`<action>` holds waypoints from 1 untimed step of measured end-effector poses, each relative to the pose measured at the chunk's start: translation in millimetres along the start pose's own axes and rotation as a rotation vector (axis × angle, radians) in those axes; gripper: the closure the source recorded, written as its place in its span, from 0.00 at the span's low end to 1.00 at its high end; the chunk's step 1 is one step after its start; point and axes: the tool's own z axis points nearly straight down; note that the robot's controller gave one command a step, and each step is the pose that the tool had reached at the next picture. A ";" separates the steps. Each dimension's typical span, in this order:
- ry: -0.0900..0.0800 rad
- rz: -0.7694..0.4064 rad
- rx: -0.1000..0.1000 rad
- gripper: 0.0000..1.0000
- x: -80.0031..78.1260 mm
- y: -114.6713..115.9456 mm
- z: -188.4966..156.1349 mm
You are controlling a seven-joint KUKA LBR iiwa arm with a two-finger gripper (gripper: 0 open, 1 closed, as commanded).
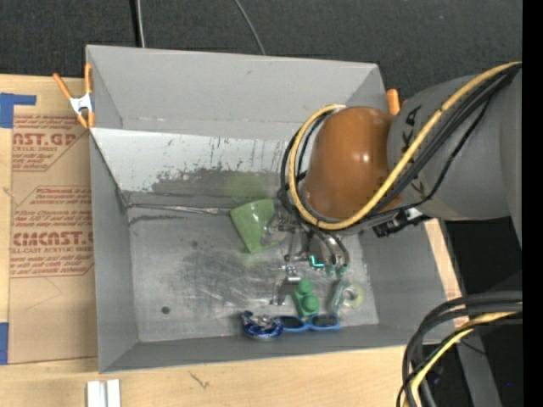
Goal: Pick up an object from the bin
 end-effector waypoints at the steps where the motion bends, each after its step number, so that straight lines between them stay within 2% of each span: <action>1: -0.023 0.064 -0.003 0.00 12.6 -114.2 86.0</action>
Offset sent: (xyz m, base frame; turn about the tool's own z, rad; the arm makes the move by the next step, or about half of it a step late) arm -0.0177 -0.1139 -0.0896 0.0586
